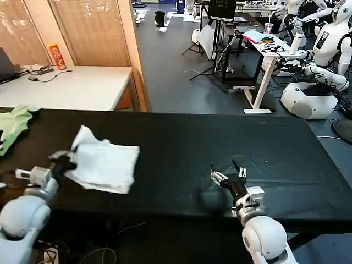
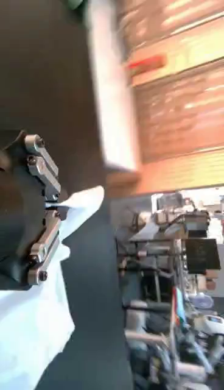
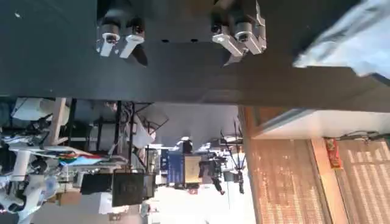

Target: Fold and organize the clothes.

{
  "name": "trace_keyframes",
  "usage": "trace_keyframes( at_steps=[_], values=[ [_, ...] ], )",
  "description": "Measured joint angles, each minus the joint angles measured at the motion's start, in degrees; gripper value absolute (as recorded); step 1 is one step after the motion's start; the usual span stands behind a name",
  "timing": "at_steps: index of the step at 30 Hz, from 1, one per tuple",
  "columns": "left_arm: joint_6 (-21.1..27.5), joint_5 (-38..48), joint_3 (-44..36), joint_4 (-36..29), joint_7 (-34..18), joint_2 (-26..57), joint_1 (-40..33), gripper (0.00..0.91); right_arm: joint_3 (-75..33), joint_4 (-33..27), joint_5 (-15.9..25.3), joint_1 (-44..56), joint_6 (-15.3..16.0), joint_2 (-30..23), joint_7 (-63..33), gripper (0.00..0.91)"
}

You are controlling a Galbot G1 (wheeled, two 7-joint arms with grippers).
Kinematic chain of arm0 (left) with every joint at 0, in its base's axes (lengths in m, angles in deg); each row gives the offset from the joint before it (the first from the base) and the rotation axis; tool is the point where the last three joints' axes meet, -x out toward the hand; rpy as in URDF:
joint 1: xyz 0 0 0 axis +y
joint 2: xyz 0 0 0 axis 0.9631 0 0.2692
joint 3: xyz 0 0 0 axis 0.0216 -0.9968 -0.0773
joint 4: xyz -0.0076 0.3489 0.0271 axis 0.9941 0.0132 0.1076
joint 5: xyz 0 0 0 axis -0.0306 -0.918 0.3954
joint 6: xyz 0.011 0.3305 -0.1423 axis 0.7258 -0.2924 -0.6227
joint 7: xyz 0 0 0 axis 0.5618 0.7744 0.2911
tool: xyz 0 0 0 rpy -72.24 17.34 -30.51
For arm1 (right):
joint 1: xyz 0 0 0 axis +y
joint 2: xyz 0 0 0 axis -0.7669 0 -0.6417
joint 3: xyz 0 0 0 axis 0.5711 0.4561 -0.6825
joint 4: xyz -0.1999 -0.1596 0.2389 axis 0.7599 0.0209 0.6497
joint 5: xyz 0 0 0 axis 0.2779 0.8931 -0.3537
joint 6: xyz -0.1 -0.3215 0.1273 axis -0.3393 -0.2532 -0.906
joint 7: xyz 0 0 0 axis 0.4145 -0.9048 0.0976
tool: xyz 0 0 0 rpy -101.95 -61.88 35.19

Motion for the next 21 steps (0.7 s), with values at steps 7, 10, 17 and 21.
trace_keyframes(
  at_steps=[7, 10, 17, 21],
  values=[
    [2.15, -2.38, -4.35, -7.11, -1.45, -2.04, -0.95, 0.000, -0.61, 0.23, 0.93, 1.34, -0.22, -0.24, 0.04, 0.878],
    [3.64, 0.84, -10.21, -7.86, -3.36, -5.58, -1.68, 0.000, -1.03, 0.63, 0.94, 2.05, -0.15, -0.25, 0.14, 0.878],
    [4.23, 5.27, -23.97, -5.81, -5.31, -16.08, -5.02, 0.878, -0.47, 2.03, -5.47, 3.57, 3.04, -0.08, 0.57, 0.878],
    [2.43, 3.22, -28.19, -2.99, -3.56, -21.26, -7.10, 0.878, 0.51, 2.45, -9.24, 3.98, 5.43, 0.62, 1.23, 0.878]
  ],
)
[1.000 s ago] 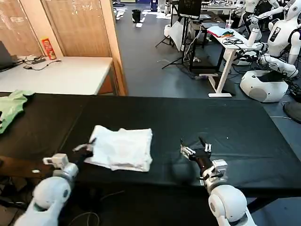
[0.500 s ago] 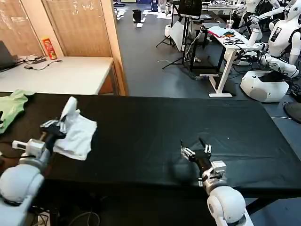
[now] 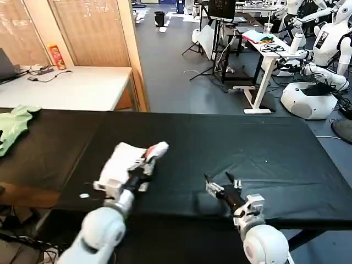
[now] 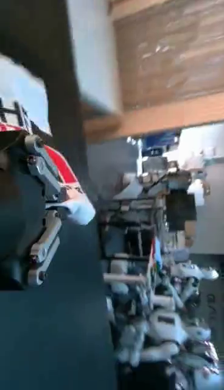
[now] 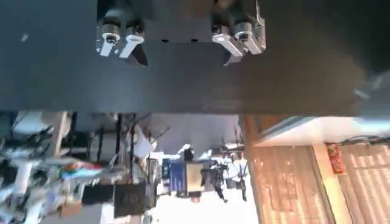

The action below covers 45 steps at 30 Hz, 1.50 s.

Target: Fold and organize the clothes.

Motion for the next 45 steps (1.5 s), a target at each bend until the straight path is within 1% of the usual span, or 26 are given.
trace_keyframes(
  at_steps=[4, 11, 21, 23, 24, 25, 27, 33, 36, 38, 41, 42, 43, 45],
  values=[
    [-1.54, -2.04, -1.22, 1.19, 1.88, -1.41, -0.70, 0.878, 1.81, -0.75, -1.87, -0.88, 1.25, 0.18, -0.37, 0.878],
    [-5.58, -2.59, -0.20, 1.00, 4.77, -0.14, -0.12, 0.878, 5.23, -3.46, -2.66, -4.12, 1.92, -0.69, -0.52, 0.878],
    [-6.77, -3.51, 2.00, 0.99, 4.56, 1.76, 1.68, 0.878, 8.60, -8.26, -2.93, -7.77, 1.90, -2.79, -2.50, 0.878],
    [-6.96, -3.55, 2.43, 0.90, 4.50, 1.99, 2.10, 0.878, 9.18, -9.18, -2.94, -8.42, 1.90, -3.56, -2.92, 0.614],
    [-7.15, -3.58, 2.64, 0.80, 4.48, 2.12, 2.31, 0.878, 9.33, -9.80, -2.94, -8.71, 1.93, -4.00, -3.11, 0.497],
    [-7.32, -3.62, 2.83, 0.70, 4.47, 2.25, 2.58, 0.878, 9.48, -10.22, -2.96, -8.92, 1.96, -4.37, -3.25, 0.156],
    [-7.49, -3.64, 3.25, 0.46, 4.40, 2.50, 3.11, 0.878, 9.80, -11.15, -2.98, -9.45, 2.01, -5.24, -3.53, 0.068],
    [-7.82, -3.46, 5.08, -0.78, 4.26, 2.87, 4.94, 0.878, 10.51, -14.45, -2.93, -11.36, 2.01, -7.53, -3.86, 0.039],
    [-8.24, -3.42, 5.93, -1.13, 4.26, 3.24, 5.54, 0.878, 10.13, -15.39, -3.03, -12.16, 2.03, -7.46, -3.79, 0.020],
    [-8.67, -3.35, 6.63, -1.19, 4.26, 3.50, 6.10, 0.878, 9.44, -15.45, -3.89, -12.86, 2.38, -6.89, -3.64, 0.010],
    [-9.40, -3.28, 7.87, -1.18, 4.28, 4.03, 7.07, 0.878, 7.90, -16.17, -6.87, -14.46, 3.94, -5.14, -3.17, 0.029],
    [-9.63, -3.26, 8.29, -1.10, 4.28, 4.23, 7.40, 0.878, 7.21, -16.51, -8.03, -15.22, 4.71, -4.21, -2.70, 0.117],
    [-9.88, -3.25, 8.69, -0.97, 4.28, 4.38, 7.75, 0.878, 6.49, -16.72, -9.32, -16.17, 5.52, -3.03, -1.96, 0.878],
    [-10.04, -3.20, 9.34, -0.69, 3.85, 4.38, 8.26, 0.878, 5.97, -16.69, -10.53, -17.48, 6.81, -0.71, -1.02, 0.878]
  ],
)
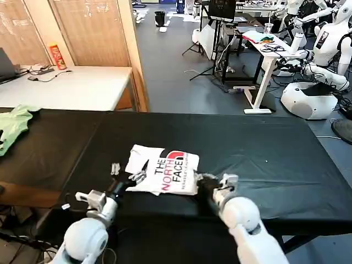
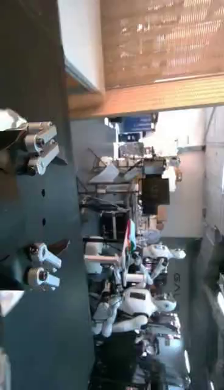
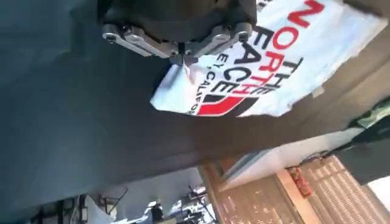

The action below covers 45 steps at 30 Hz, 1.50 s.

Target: Fold and organize the clothes.

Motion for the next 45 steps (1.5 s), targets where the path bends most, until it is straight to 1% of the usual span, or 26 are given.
trace_keyframes(
  at_steps=[1, 4, 6, 8, 10, 11, 15, 17, 20, 24, 27, 29, 31, 34, 37, 39, 45],
  values=[
    [0.00, 0.00, 0.26, 0.14, -0.56, 0.00, 0.24, 0.878, -0.04, 0.32, -0.23, -0.23, 0.53, 1.48, 0.50, 0.878],
    [-1.23, 0.03, 0.69, 0.57, -2.35, 0.26, 1.14, 0.878, -0.42, 2.44, -0.31, 0.22, 0.56, 4.97, 0.41, 0.878],
    [-1.53, 0.05, 1.19, 0.57, -2.54, 0.55, 1.81, 0.878, -0.94, 4.29, 0.22, 1.41, -0.27, 6.58, -0.15, 0.878],
    [-2.01, 0.06, 1.77, 0.74, -2.60, 0.81, 2.47, 0.878, -1.37, 6.28, 1.93, 3.00, -2.02, 7.88, -0.19, 0.878],
    [-3.07, 0.17, 2.16, 1.14, -2.90, 1.04, 3.14, 0.878, -1.70, 8.18, 4.43, 4.88, -4.50, 8.81, -0.14, 0.878],
    [-3.57, 0.23, 2.24, 1.25, -3.09, 1.12, 3.42, 0.878, -1.82, 9.28, 6.40, 6.05, -6.25, 9.24, -0.14, 0.878],
    [-2.14, 1.36, 2.93, 0.92, -4.86, 1.37, 4.82, 0.878, -2.61, 12.75, 13.68, 10.84, -13.56, 9.69, -1.66, 0.878],
    [-2.03, 1.52, 3.45, 0.02, -5.72, 1.83, 5.86, 0.878, -3.17, 14.16, 16.83, 13.63, -17.35, 9.69, -2.93, 0.878],
    [-1.36, 2.90, 4.27, -1.56, -6.42, 2.56, 8.12, 0.878, -4.18, 16.29, 20.98, 18.62, -22.15, 9.55, -4.74, 0.878],
    [-0.81, 4.51, 6.11, -4.83, -6.63, 3.78, 12.38, 0.878, -5.92, 19.41, 24.93, 26.20, -27.36, 8.89, -7.21, 0.878],
    [-0.79, 4.91, 7.85, -7.19, -6.62, 4.40, 16.38, 0.878, -7.43, 21.48, 26.55, 31.27, -29.99, 8.25, -8.93, 0.878],
    [-0.96, 5.59, 9.05, -8.73, -7.54, 4.54, 19.39, 0.878, -8.32, 22.80, 27.70, 34.59, -31.52, 7.76, -9.99, 0.878],
    [-1.04, 6.58, 9.87, -9.86, -9.29, 4.59, 21.93, 0.878, -8.84, 23.85, 28.91, 37.81, -32.31, 7.22, -11.07, 0.878],
    [-0.86, 8.22, 10.89, -11.14, -10.46, 5.14, 24.97, 0.878, -8.83, 25.43, 31.05, 42.40, -32.25, 6.37, -13.52, 0.878],
    [0.67, 10.39, 11.84, -12.42, -10.99, 5.94, 27.33, 0.878, -8.68, 27.22, 31.35, 46.64, -31.57, 5.76, -15.39, 0.878],
    [1.83, 11.96, 12.30, -13.11, -11.56, 6.17, 28.31, 0.878, -8.75, 28.49, 30.75, 49.13, -30.80, 5.44, -16.65, 0.878],
    [5.20, 13.51, 13.42, -15.33, -12.23, 6.74, 30.40, 0.878, -9.90, 31.92, 25.72, 54.95, -27.74, 4.77, -17.96, 0.878]
  ],
)
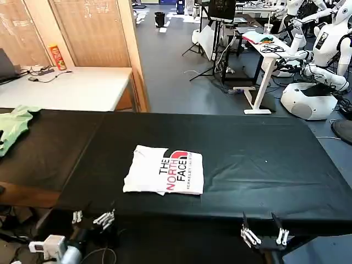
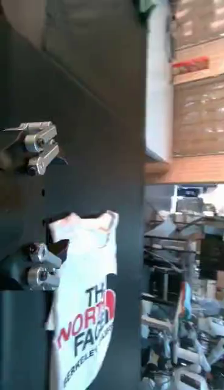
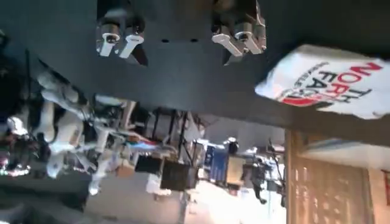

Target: Fold and organize the clothes.

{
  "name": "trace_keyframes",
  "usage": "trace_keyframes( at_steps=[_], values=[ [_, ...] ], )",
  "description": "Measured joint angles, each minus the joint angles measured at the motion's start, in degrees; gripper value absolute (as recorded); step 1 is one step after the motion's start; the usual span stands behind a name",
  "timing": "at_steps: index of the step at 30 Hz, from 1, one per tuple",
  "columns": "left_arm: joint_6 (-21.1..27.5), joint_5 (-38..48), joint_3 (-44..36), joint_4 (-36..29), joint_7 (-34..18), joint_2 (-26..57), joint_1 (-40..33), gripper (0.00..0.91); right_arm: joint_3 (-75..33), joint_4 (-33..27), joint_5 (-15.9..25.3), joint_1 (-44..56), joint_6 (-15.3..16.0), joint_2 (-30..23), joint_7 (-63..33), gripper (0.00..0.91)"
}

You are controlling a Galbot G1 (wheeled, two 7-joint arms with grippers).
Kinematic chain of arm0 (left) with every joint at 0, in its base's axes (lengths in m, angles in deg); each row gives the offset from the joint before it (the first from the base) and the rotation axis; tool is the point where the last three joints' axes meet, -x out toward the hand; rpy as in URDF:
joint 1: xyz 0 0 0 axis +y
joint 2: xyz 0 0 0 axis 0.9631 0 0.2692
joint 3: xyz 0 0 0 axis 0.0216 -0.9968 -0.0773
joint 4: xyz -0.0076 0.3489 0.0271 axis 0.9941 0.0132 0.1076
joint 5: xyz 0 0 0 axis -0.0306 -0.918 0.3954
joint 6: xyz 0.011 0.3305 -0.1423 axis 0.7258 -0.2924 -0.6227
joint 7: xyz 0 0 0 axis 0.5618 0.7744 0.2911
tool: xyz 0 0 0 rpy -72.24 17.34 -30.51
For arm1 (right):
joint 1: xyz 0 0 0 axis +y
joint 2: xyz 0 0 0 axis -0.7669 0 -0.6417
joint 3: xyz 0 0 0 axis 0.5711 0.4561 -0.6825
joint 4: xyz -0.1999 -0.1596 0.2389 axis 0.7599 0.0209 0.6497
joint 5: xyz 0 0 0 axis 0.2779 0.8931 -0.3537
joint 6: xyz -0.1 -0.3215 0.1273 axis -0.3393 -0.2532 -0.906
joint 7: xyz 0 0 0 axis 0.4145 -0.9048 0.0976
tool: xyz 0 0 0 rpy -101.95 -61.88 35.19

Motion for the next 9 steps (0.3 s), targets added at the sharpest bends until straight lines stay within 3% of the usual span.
trace_keyframes(
  at_steps=[9],
  values=[
    [0.50, 0.21, 0.37, -0.55, 0.13, -0.18, 0.50, 0.878, -0.14, 1.06, -0.71, 2.15, 0.18, -0.05, -0.01, 0.878]
  ],
)
